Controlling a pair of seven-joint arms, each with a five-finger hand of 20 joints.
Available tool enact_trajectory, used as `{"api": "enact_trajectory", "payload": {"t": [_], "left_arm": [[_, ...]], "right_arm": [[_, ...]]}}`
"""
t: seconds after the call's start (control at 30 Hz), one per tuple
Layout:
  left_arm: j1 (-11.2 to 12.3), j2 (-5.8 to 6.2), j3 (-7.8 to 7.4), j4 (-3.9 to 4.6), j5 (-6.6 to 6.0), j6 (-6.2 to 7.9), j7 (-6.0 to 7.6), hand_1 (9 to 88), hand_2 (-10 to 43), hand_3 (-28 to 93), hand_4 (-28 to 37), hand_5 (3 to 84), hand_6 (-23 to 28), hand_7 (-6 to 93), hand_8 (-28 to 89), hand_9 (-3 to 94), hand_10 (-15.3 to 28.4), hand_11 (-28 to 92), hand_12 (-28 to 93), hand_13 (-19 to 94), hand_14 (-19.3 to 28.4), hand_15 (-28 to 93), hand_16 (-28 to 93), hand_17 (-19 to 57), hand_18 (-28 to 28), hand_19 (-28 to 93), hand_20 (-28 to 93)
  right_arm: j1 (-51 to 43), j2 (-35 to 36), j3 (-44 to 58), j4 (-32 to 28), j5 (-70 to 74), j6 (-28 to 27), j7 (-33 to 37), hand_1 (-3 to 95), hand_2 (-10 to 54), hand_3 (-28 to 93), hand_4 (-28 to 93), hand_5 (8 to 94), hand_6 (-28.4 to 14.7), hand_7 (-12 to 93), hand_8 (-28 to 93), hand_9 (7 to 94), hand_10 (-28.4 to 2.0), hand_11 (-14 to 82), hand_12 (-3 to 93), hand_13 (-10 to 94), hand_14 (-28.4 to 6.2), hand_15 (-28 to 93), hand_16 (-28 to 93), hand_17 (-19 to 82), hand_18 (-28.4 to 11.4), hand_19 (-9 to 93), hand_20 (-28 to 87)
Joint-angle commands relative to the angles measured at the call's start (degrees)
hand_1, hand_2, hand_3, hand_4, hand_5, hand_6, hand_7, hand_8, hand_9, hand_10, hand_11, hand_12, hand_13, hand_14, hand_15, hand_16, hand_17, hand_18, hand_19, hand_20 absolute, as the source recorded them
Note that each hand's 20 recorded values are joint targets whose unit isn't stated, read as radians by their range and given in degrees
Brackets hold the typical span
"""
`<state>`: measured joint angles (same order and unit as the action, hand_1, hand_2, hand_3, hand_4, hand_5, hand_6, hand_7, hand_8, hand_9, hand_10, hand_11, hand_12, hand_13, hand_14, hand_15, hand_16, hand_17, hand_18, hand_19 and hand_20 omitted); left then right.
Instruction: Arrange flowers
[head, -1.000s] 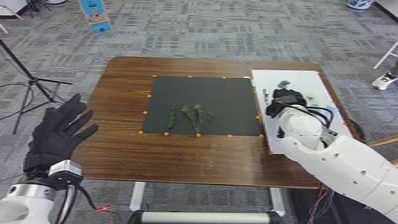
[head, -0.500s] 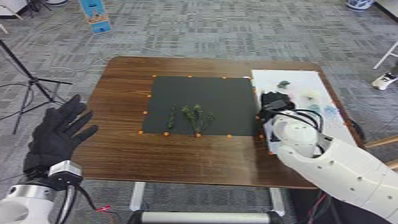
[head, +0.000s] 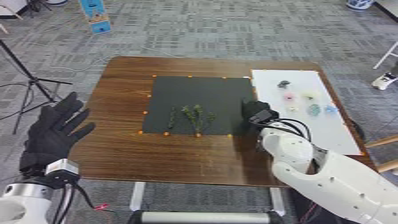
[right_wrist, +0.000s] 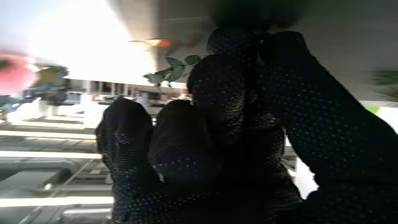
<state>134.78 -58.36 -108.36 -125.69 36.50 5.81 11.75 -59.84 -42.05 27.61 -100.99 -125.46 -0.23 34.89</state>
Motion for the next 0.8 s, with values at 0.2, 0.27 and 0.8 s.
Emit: {"api": "enact_trajectory", "payload": {"t": [0.2,0.27,0.8], "left_arm": [[-0.1,0.34,-0.89,-0.9,-0.06,-0.01,0.66,26.6,-6.3,56,-28.3,26.8,2.2,16.0,-9,21.8,9.6,12,16,18,12.9,12,5,-10.9,22.0,40,9],[-0.1,0.33,-0.87,-0.86,-0.06,-0.03,0.62,26.5,-6.3,56,-28.3,26.9,2.3,16.0,-9,21.8,9.5,12,16,19,12.8,12,5,-10.9,22.0,40,9],[-0.2,0.18,-0.8,-0.73,-0.22,0.04,0.33,26.5,-6.3,56,-28.3,27.0,2.3,15.9,-9,21.9,9.6,12,16,18,12.9,12,5,-10.9,22.0,39,9]], "right_arm": [[-2.6,-2.5,0.1,-2.6,1.2,0.1,-1.3,46.7,-9.5,81,-19,73.4,0.3,43,23,80.0,-7.0,43.6,58.8,75,-6.5,82,41,46,-21.2,93,67],[-2.6,-2.6,-0.2,-2.9,0.3,0.6,-1.3,46.7,-9.5,81,-19,73.4,0.3,43,23,80.0,-7.1,43.7,58.7,75,-6.5,82,41,46,-21.2,93,67],[-4.1,-3.8,-0.4,-3.6,0.6,-0.2,-1.6,46.6,-9.5,81,-18,73.5,0.3,43,24,80.1,-7.1,43.9,58.4,75,-6.4,82,41,46,-21.2,93,68]]}}
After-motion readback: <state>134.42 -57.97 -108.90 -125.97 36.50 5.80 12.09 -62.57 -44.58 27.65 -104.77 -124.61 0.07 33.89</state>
